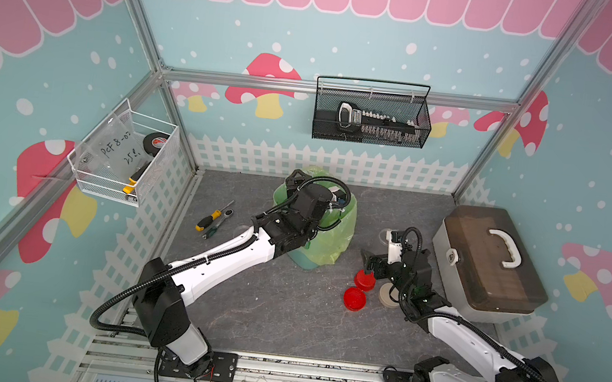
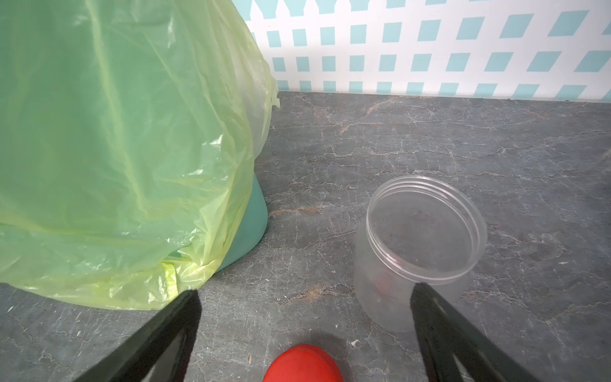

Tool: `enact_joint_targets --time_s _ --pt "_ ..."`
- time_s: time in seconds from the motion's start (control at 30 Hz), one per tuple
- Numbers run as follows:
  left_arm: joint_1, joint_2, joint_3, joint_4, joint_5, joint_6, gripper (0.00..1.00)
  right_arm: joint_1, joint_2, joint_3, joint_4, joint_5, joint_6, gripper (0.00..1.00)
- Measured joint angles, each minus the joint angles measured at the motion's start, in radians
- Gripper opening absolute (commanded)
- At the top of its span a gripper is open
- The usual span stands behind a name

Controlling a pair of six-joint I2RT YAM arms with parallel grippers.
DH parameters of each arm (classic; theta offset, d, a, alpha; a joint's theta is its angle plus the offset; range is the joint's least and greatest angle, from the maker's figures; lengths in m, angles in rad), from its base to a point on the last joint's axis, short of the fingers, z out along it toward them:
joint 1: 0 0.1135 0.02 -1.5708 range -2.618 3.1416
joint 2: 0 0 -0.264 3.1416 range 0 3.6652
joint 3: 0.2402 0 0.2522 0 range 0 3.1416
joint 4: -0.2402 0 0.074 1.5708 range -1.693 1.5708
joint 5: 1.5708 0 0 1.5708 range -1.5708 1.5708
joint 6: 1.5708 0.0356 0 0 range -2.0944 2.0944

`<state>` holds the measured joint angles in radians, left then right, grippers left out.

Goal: Empty moldy peanuts from jars
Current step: Pour the moldy peanuts from the jar into the trash bin.

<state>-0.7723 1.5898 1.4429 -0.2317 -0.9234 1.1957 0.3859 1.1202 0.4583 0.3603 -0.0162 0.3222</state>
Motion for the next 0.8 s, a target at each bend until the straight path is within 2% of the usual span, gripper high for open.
enact_joint_targets --time_s 0.5,0.8 --pt "0.000 0.019 -0.006 0.139 -0.033 0.252 0.28 0.000 -0.005 -0.007 0.003 0.000 0.000 0.97" --pt "-0.002 0.016 -0.060 0.166 -0.035 0.351 0.27 -0.001 -0.019 -0.017 0.008 0.000 0.002 0.98"
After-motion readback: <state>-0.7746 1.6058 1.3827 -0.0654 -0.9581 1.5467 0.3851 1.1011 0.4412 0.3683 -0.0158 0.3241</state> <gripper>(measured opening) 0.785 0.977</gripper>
